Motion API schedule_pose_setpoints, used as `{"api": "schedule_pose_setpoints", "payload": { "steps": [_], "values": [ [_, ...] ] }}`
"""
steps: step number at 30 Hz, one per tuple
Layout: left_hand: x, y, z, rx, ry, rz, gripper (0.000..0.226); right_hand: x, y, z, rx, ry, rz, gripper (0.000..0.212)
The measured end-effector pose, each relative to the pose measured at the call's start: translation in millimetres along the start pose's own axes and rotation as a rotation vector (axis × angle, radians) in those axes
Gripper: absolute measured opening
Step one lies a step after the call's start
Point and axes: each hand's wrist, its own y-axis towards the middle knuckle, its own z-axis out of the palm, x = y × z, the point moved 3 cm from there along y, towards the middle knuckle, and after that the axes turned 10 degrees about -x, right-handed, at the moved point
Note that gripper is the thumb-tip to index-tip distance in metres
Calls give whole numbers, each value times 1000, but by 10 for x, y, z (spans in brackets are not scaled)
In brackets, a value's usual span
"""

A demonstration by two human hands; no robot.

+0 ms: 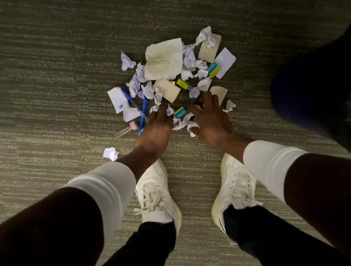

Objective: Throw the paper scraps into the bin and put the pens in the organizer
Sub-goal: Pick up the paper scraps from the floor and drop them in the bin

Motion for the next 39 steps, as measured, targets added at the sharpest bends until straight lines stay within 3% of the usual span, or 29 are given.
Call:
{"api": "schedule_pose_setpoints", "payload": {
  "steps": [5,8,14,17,25,32,37,39],
  "values": [
    [-41,-31,-62,5,-144,-63,31,-85,6,4,-6,23,-41,58],
    [-105,-62,-158,0,-257,-166,25,-119,-66,-58,-62,153,-46,47],
    [-426,-191,-667,-46,-449,-312,19,-191,-428,-444,-220,343,172,21],
    [-641,-257,-1013,-78,-495,-341,17,-161,-684,-793,-226,394,267,25],
    [-1481,-189,-2037,-175,-618,-459,7,-273,-1428,-2071,-526,619,489,25],
    [-2341,-23,-2676,-280,-839,-374,8,-998,-1898,-2799,-767,706,697,21],
    [-2850,215,-2696,-276,-860,-337,10,-1524,-2013,-2835,-688,655,919,37],
    [-3012,310,-2669,-216,-875,-337,23,-1631,-2006,-2805,-617,708,989,45]
  ]
}}
